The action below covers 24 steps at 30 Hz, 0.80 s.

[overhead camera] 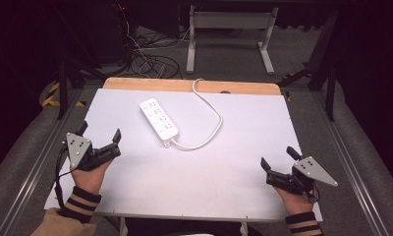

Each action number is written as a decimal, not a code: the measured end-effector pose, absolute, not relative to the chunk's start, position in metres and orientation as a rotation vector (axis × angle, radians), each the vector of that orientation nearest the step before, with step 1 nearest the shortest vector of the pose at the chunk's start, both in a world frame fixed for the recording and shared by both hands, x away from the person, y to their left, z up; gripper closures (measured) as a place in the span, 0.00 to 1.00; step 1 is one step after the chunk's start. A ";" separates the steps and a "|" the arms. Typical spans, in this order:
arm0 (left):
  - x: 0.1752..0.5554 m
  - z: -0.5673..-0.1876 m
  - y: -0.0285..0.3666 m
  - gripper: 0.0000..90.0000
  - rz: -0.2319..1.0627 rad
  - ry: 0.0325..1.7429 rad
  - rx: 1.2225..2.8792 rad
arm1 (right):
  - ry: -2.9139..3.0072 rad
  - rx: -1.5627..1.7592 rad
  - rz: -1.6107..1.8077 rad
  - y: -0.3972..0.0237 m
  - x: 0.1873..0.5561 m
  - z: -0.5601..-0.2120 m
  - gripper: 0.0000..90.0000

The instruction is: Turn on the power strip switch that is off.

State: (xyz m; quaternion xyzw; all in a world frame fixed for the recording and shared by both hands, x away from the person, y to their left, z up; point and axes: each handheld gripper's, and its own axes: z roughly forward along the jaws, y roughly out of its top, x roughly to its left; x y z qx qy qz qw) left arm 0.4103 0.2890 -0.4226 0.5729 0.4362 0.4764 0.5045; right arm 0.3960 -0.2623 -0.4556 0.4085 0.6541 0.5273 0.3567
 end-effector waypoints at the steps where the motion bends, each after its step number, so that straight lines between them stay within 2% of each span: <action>1: 0.410 -0.423 0.289 0.00 1.151 1.053 1.381 | 1.688 1.055 1.362 -0.262 0.396 -0.456 0.05; 24: 0.411 -0.423 0.290 0.00 1.141 1.062 1.384 | 1.697 1.051 1.351 -0.261 0.398 -0.456 0.05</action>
